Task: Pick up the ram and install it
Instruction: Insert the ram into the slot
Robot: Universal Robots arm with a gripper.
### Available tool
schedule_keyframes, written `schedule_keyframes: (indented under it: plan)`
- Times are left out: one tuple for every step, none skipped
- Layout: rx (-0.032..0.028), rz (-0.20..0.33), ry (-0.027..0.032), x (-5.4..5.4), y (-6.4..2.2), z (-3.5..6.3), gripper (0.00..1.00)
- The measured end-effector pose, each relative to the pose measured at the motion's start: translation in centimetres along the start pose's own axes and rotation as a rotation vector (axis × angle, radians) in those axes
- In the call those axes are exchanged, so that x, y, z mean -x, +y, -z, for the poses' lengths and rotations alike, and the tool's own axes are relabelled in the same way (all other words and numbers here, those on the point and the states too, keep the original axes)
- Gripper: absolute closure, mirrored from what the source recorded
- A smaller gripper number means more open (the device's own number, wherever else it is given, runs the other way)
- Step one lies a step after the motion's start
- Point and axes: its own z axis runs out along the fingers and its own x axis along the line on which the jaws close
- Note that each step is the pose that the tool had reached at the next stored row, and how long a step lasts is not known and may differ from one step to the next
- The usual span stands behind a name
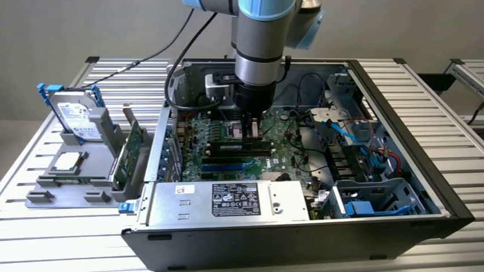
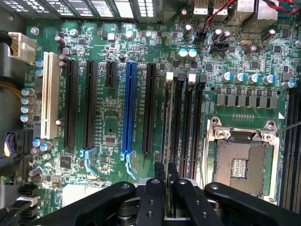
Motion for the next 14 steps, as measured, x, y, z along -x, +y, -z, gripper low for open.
schedule_keyframes:
  plan:
    - [0.0, 0.001, 0.0001, 0.0, 0.0, 0.0, 0.86]
    - [-0.0001, 0.002, 0.0001, 0.0, 0.0, 0.0, 0.86]
    - [-0.0001, 0.002, 0.0001, 0.0, 0.0, 0.0, 0.86]
    - [-0.0002, 0.002, 0.0001, 0.0, 0.0, -0.01, 0.86]
    - [-0.0011, 0.002, 0.0002, 0.0, 0.0, -0.03, 0.86]
    - [-0.0014, 0.002, 0.0001, 0.01, 0.0, -0.04, 0.86]
    - [-0.0015, 0.002, 0.0002, 0.01, 0.0, -0.05, 0.86]
    - [-0.0017, 0.002, 0.0002, 0.02, 0.0, -0.07, 0.86]
    - [-0.0021, 0.002, 0.0001, 0.03, 0.0, -0.09, 0.86]
    - [-0.0026, 0.002, 0.0001, 0.06, -0.01, -0.11, 0.86]
    - [-0.0031, 0.002, 0.0001, 0.08, -0.01, -0.13, 0.86]
    - [-0.0034, 0.002, 0.0001, 0.1, -0.01, -0.15, 0.86]
    - [-0.0037, 0.002, 0.0001, 0.12, -0.01, -0.17, 0.86]
    - [-0.0039, 0.002, 0.0001, 0.15, -0.01, -0.18, 0.86]
